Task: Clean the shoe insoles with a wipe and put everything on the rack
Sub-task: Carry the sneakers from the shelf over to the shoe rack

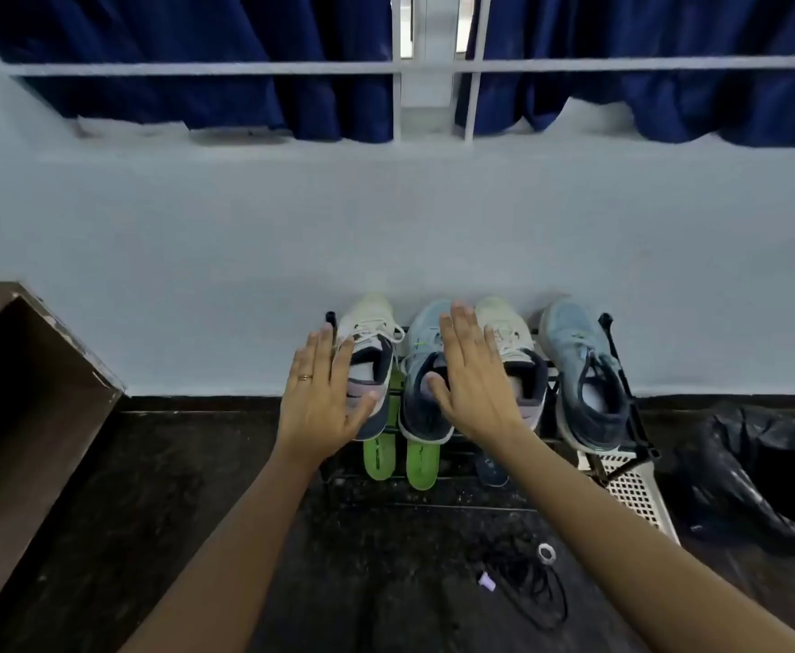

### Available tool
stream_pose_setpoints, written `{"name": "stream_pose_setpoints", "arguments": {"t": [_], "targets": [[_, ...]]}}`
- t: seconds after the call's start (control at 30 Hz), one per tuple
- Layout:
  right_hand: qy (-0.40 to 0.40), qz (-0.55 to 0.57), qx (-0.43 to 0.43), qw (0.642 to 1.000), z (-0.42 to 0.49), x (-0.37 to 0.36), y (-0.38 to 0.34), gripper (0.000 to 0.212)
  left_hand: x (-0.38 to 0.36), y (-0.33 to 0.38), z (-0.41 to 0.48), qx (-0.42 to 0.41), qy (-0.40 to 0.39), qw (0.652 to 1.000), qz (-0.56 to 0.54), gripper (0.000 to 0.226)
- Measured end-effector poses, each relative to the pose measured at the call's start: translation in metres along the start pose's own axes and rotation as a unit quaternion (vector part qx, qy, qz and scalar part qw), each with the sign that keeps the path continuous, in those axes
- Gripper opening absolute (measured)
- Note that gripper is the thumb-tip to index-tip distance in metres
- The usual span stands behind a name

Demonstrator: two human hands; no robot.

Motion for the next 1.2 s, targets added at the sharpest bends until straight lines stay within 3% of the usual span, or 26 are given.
{"name": "stream_pose_setpoints", "arguments": {"t": [0.33, 0.5, 0.87, 1.2], "targets": [[0.072, 0.072, -0.09, 0.991, -0.059, -0.088, 0.004, 0.063, -0.077, -0.022, -0.041, 0.185, 0.043, 0.978, -0.085, 0.083], [0.08, 0.139, -0.17, 0.972, -0.066, -0.108, 0.009, 0.04, -0.08, -0.02, -0.033, 0.166, 0.114, 0.975, -0.095, 0.063], [0.164, 0.187, -0.108, 0.963, -0.068, -0.089, -0.014, 0.031, -0.044, -0.024, -0.037, 0.187, 0.155, 0.961, -0.131, 0.056], [0.164, 0.218, -0.045, 0.961, -0.083, -0.066, -0.099, 0.034, 0.037, -0.068, -0.105, 0.244, 0.182, 0.945, -0.123, 0.067]]}}
Point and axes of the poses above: each hand's wrist, its own z-axis towards the middle knuckle, its own x-axis out of the back of the hand, y = z × x, the point moved 8 cm from there along z, towards the middle knuckle, and after that the axes turned 7 degrees about y, right-handed, at the moved point
